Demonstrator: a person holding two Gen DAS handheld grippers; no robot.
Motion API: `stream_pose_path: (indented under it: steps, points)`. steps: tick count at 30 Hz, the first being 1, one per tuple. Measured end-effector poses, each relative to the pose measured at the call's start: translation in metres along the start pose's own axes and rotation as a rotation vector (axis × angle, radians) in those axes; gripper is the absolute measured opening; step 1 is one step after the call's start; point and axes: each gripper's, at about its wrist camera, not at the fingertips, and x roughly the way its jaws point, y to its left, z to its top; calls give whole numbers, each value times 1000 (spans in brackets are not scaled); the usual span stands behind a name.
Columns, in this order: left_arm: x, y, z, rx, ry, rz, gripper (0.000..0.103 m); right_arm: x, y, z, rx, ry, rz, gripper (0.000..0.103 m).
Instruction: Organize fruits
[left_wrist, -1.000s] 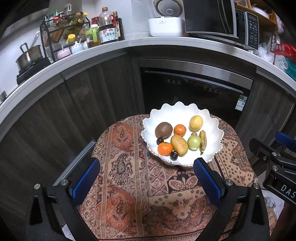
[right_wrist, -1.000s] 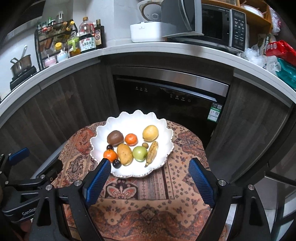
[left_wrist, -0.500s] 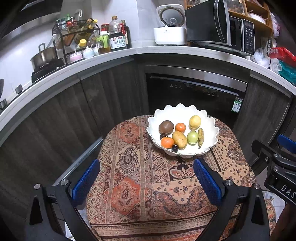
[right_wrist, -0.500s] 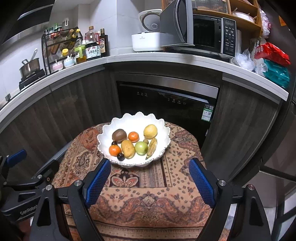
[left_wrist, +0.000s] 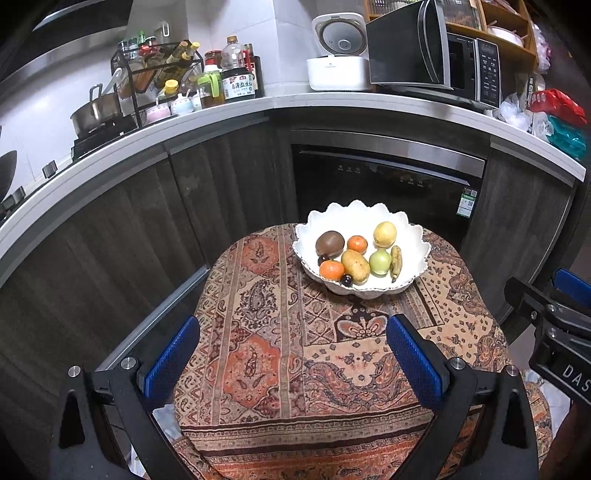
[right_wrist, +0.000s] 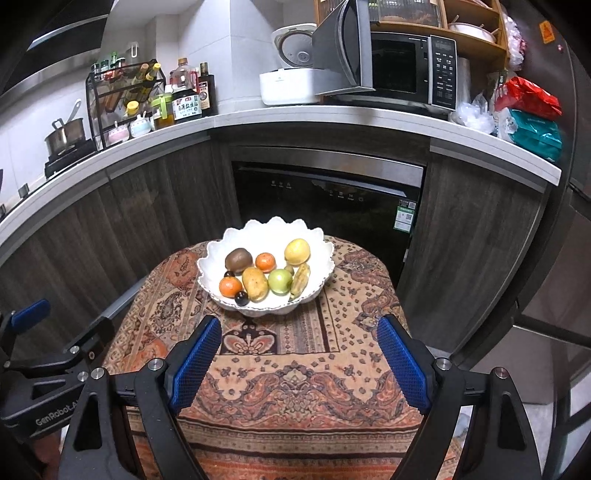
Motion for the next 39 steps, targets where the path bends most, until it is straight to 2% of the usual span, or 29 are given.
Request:
stream_pose_path:
  steps: [39]
  points:
    - [-9, 5, -6, -16, -6, 15, 103, -9, 2, -8, -11, -16, 0, 87]
